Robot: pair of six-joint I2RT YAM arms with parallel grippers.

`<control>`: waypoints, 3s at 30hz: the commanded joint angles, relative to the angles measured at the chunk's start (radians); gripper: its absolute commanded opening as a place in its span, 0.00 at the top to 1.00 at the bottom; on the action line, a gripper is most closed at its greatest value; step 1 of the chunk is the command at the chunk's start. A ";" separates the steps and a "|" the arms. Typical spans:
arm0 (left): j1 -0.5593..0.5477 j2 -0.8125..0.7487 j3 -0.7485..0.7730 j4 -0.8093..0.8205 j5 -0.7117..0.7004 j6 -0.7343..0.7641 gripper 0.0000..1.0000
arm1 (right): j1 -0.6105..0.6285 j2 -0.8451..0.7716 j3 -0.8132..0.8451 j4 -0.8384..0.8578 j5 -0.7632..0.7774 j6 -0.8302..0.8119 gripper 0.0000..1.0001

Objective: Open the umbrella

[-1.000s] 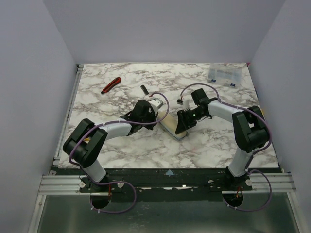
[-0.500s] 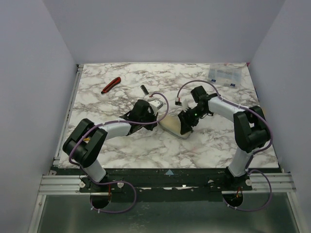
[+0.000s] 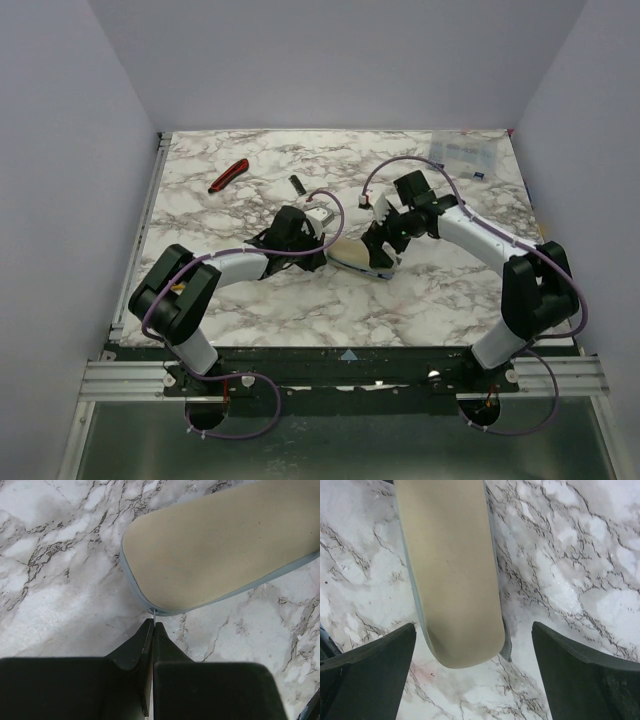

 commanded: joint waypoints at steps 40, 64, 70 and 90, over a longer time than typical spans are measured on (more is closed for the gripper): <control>0.008 -0.008 -0.006 -0.002 0.094 0.110 1.00 | 0.112 -0.265 -0.513 0.197 -0.002 -0.988 0.49; -0.043 -0.046 -0.114 0.100 0.130 0.011 1.00 | 0.023 -0.335 -0.319 0.158 -0.082 -0.648 0.00; -0.043 -0.029 -0.105 0.123 0.114 -0.027 1.00 | 0.018 -0.433 -0.295 0.050 0.048 -0.268 0.00; -0.161 -0.023 -0.107 0.160 0.056 -0.121 1.00 | -0.261 -0.123 -0.035 -0.271 -0.140 0.683 0.00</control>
